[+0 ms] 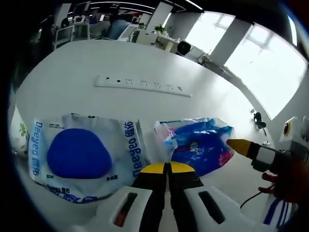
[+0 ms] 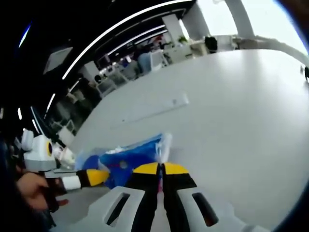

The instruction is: Arrange the tabletop items into an orderly group along one side of the table until the central work area is clear of visible clutter.

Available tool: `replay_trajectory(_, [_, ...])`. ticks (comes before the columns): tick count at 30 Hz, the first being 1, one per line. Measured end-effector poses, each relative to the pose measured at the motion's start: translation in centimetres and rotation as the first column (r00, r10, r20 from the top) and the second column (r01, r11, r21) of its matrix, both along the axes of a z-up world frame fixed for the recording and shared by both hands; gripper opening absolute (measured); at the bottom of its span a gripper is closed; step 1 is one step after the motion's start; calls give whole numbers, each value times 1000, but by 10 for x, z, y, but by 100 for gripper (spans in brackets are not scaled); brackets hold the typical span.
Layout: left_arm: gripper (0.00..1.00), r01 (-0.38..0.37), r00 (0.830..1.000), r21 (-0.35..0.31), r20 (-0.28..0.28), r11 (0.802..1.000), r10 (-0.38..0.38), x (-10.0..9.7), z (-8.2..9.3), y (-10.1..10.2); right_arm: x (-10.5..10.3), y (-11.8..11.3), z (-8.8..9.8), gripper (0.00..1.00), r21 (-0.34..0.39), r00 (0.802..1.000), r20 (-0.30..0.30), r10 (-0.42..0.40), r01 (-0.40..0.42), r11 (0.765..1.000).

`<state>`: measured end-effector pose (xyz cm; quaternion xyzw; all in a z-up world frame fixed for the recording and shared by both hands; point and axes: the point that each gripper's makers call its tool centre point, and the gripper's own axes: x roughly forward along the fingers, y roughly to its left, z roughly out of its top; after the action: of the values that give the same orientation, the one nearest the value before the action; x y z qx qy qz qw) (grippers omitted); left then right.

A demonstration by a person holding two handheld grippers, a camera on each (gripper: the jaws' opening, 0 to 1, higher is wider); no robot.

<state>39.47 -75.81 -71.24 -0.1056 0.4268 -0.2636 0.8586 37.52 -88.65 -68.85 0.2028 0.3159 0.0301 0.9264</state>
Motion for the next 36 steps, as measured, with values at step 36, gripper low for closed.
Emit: replay_trajectory(36, [1,12,999,18,-33,1000,-11,5,-9,-3,10,-2,-16,0,-14,999,-44,18,-19,1000])
